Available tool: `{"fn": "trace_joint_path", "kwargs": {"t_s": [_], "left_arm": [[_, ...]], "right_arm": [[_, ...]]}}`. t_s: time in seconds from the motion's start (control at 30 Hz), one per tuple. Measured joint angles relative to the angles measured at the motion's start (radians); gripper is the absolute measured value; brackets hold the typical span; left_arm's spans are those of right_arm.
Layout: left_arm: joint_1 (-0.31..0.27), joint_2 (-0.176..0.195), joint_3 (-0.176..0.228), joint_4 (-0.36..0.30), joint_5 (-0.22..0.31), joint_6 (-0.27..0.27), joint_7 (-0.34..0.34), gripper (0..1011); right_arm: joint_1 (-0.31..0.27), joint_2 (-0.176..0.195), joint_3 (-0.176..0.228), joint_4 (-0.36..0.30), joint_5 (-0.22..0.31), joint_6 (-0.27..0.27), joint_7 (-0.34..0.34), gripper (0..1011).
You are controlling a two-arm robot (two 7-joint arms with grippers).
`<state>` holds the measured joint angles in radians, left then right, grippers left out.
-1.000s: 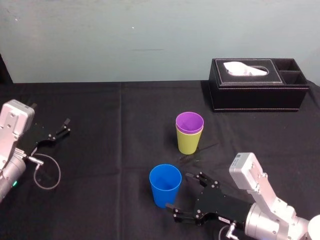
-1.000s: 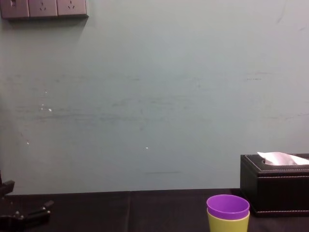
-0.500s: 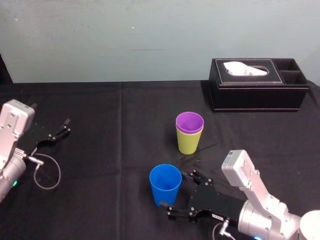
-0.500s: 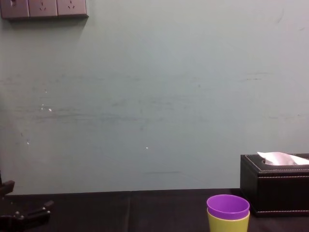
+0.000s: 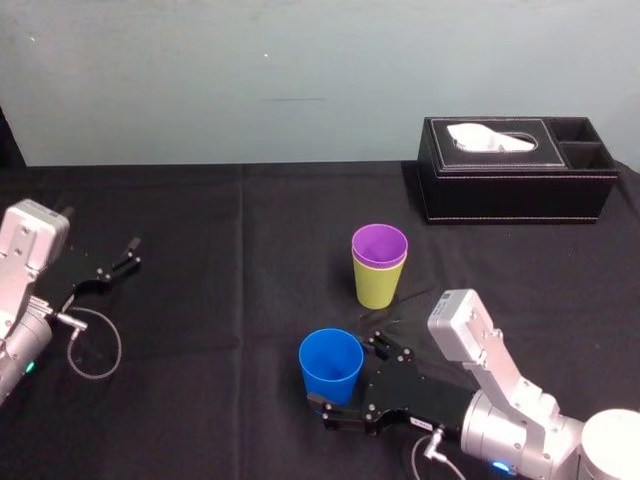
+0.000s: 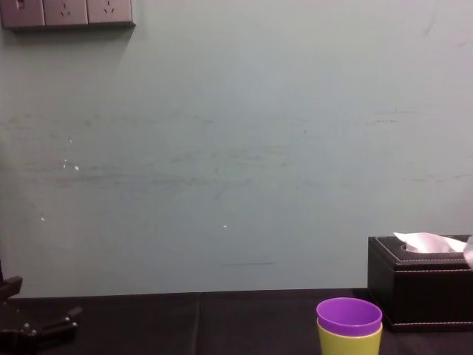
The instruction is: Stack the three plastic cups sequentially using one hand.
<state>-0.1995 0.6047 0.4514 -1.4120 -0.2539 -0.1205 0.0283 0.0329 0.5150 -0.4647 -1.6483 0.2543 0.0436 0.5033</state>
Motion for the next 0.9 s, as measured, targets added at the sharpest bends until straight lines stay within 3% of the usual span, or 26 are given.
{"fn": "trace_joint_path", "kwargs": {"t_s": [0.47,0.57,0.8,0.9], "left_arm": [[0.0,0.0,0.0,0.0,0.0,0.0,0.0,1010],[0.0,0.0,0.0,0.0,0.0,0.0,0.0,1010],[0.0,0.0,0.0,0.0,0.0,0.0,0.0,1010],[0.0,0.0,0.0,0.0,0.0,0.0,0.0,1010]], "right_arm": [[0.009,-0.007,-0.005,0.01,-0.001,0.004,-0.001,997],[0.009,-0.007,-0.004,0.009,-0.001,0.004,-0.002,966],[0.007,-0.006,-0.004,0.008,-0.001,0.003,-0.002,776],[0.007,-0.006,-0.003,0.007,-0.001,0.003,-0.003,757]]}}
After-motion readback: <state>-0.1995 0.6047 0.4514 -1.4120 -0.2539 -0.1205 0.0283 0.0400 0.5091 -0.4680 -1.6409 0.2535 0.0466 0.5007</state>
